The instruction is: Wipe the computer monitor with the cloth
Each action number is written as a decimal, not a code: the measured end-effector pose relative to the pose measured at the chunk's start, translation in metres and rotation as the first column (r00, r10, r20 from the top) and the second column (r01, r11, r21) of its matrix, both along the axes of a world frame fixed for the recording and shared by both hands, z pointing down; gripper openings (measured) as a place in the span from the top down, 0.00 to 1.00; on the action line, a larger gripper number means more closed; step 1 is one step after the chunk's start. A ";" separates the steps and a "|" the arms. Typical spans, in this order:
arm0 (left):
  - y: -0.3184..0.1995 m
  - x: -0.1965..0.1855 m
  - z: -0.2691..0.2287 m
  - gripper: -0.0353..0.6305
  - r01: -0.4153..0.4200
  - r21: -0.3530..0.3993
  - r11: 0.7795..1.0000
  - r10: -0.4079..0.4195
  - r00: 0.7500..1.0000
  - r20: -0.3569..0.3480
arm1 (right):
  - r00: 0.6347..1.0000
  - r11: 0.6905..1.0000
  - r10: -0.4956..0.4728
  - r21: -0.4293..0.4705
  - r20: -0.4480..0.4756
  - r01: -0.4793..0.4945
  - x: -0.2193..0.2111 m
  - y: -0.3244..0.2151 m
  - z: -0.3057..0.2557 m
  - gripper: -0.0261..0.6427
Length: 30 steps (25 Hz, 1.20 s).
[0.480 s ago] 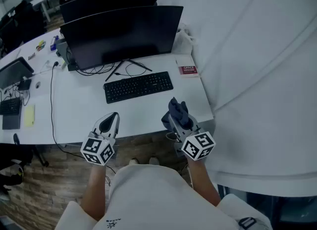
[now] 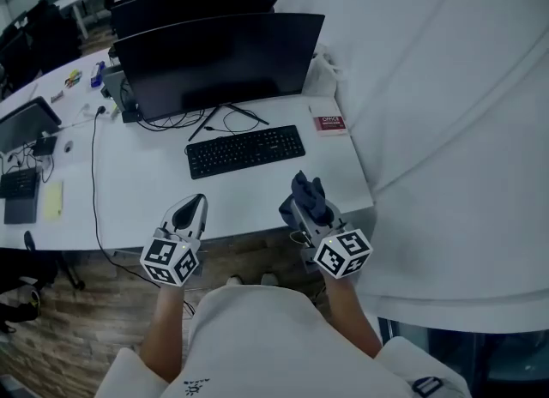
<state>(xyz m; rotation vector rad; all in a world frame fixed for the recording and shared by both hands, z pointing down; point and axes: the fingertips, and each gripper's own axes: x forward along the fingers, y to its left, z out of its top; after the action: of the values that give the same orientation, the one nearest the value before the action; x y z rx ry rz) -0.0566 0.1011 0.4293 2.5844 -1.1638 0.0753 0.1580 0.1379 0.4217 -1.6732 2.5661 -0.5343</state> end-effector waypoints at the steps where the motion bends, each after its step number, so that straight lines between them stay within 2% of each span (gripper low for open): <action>1: 0.000 -0.003 0.000 0.93 0.000 -0.002 1.000 0.000 1.000 -0.004 | 1.000 1.000 -0.002 0.002 -0.003 0.002 -0.003 0.000 0.000 0.76; 17: 0.010 -0.044 0.009 0.93 -0.033 0.002 0.999 0.033 0.999 0.002 | 0.998 0.998 0.058 -0.006 0.010 -0.058 -0.034 0.006 0.003 0.76; 23: 0.001 -0.040 0.010 0.93 -0.049 0.004 0.999 0.049 0.999 0.004 | 0.998 0.998 0.061 0.001 -0.003 -0.061 -0.035 -0.001 -0.002 0.76; 30: -0.025 -0.022 0.006 0.93 -0.054 0.016 0.998 0.054 0.998 0.012 | 0.998 0.998 0.059 0.031 -0.008 -0.058 -0.022 -0.033 -0.013 0.76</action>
<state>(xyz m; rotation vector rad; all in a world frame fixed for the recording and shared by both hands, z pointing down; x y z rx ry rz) -0.0787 0.0761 0.4355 2.6330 -1.1029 0.0932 0.1363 0.1047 0.4082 -1.7381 2.5087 -0.4832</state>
